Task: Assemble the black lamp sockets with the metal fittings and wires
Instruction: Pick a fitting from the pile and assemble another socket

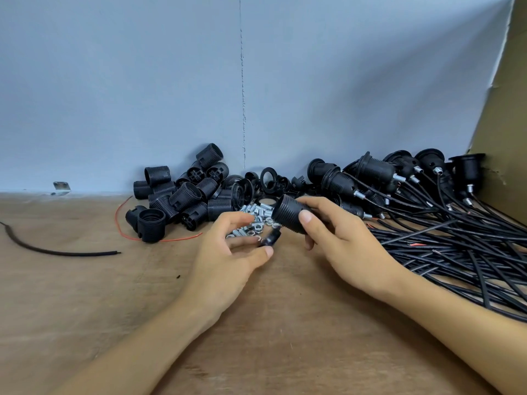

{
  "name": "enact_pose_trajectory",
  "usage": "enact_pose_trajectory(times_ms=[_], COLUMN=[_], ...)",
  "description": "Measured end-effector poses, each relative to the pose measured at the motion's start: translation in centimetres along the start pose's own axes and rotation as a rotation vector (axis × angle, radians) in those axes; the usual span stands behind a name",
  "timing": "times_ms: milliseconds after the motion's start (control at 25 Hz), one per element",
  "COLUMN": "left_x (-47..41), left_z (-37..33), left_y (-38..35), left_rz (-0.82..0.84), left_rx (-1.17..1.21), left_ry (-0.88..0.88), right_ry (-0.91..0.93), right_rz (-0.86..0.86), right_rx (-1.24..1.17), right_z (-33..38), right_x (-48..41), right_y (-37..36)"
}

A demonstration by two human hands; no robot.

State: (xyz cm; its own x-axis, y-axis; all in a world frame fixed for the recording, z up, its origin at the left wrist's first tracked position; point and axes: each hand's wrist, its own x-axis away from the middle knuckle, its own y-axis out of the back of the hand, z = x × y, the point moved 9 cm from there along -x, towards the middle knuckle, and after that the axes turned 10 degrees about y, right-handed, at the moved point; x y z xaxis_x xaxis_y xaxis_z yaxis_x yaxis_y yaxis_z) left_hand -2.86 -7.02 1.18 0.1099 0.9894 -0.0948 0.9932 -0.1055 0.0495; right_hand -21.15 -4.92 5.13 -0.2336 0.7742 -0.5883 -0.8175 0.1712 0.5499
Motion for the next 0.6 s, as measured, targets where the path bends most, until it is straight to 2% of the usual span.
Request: enact_pose_trajectory(times_ms=[280,480,600], left_x=[0.5,1.2,1.4], left_z=[-0.4,-1.0,-1.1], left_y=[-1.3,-2.4,-2.7], left_rz=[0.027,0.022,0.016], left_rx=[-0.195,-0.529,-0.582], left_ry=[-0.045,-0.195,-0.174], right_ry=[-0.006,-0.046,-0.066], right_rz=[0.063,0.020,-0.003], right_rx=[0.088,0.047,0.010], right_z=[-0.6,-1.2,-1.1], right_x=[0.3,0.3,0.3], right_y=[-1.0,-0.7,-0.6])
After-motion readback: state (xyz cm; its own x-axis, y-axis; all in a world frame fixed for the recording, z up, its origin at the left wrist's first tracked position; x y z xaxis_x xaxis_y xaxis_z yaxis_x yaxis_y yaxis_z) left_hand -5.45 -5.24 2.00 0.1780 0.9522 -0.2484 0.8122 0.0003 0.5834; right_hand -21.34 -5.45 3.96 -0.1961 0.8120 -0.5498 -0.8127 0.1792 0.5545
